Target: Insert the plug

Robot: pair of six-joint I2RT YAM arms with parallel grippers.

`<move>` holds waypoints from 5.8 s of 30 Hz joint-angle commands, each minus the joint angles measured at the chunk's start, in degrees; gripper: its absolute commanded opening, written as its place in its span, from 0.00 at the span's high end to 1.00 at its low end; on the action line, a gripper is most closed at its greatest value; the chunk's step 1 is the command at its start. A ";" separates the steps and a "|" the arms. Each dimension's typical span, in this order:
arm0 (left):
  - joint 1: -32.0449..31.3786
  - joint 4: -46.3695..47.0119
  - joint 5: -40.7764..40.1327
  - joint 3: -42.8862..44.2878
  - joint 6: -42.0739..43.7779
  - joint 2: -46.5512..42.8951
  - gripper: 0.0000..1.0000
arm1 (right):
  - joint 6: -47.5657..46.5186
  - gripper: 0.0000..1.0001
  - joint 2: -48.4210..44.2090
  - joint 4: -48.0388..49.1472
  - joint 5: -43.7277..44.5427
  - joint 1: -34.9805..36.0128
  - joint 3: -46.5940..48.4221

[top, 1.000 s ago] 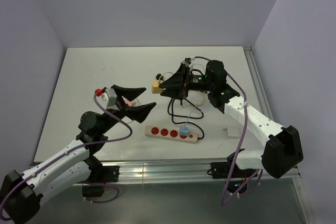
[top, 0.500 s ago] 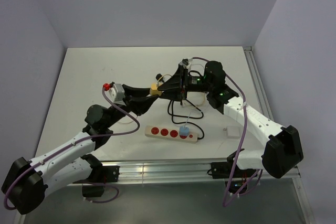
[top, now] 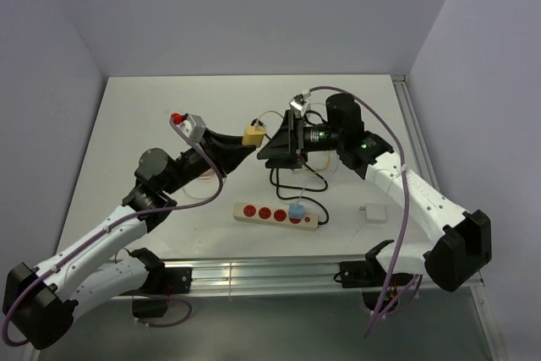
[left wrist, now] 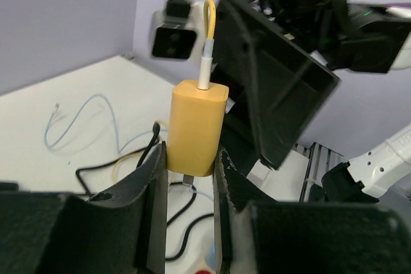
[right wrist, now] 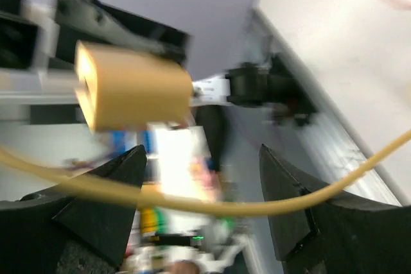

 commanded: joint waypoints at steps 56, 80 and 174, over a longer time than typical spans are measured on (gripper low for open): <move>7.89 -27.92 34.42 4.16 -8.71 -7.00 0.99 | -67.54 0.41 14.02 -52.42 14.37 17.11 33.17; 7.81 -44.63 -19.79 -2.95 -21.87 -21.56 0.36 | -70.34 1.00 11.73 -50.58 51.09 17.19 19.73; 7.89 -43.30 -19.98 -8.76 -28.05 -34.86 0.44 | -86.88 1.00 31.16 -33.35 51.54 23.96 -7.87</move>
